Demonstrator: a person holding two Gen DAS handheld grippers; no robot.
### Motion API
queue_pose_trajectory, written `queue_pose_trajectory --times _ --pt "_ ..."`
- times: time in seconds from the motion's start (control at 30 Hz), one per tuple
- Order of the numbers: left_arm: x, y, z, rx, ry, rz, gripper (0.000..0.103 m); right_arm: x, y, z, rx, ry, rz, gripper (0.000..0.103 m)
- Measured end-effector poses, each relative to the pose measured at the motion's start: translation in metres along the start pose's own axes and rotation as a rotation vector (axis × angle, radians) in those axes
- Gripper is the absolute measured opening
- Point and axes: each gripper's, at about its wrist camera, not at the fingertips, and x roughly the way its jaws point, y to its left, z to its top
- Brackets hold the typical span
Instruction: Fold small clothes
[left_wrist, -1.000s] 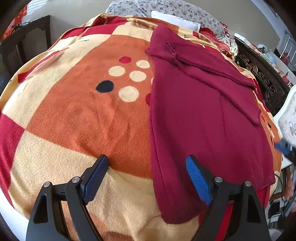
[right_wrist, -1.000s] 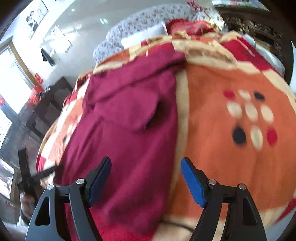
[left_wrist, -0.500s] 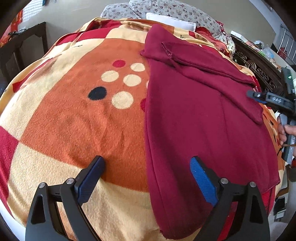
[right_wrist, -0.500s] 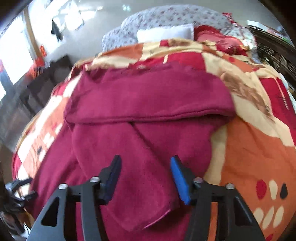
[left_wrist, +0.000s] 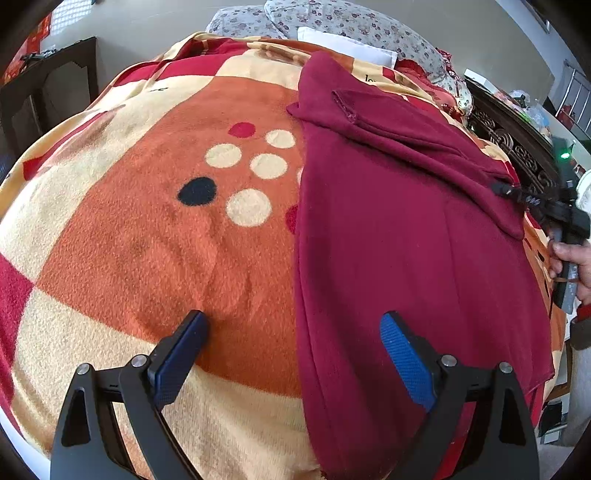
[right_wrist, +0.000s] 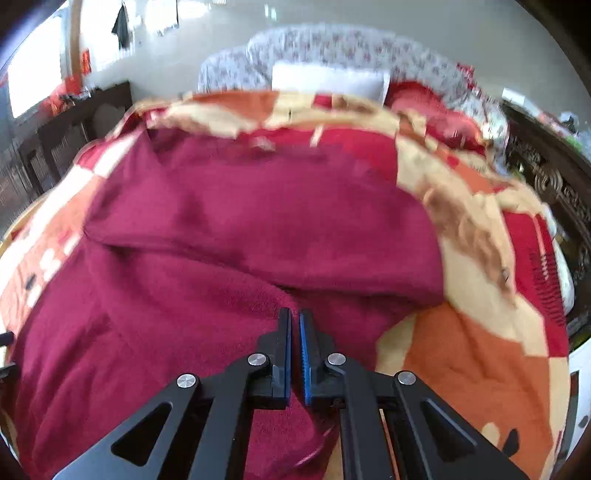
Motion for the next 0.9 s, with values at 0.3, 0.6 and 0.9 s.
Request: queue_pose_trajectory --times 0.3,0.6,0.9 --pt "-0.008 0.013 0.000 -0.070 0.007 -0.053 0.094 -0.057 -0.004 -0.017 0.101 -0.087 0.037 0.020" --pt "-0.008 0.001 -0.008 -0.005 0.012 -0.002 0.094 -0.065 0.005 -0.045 0.165 -0.002 0.098 0.027" --pt "-0.006 -0.006 -0.014 0.036 0.025 0.009 0.102 -0.143 -0.011 -0.142 0.313 0.081 0.320 0.076"
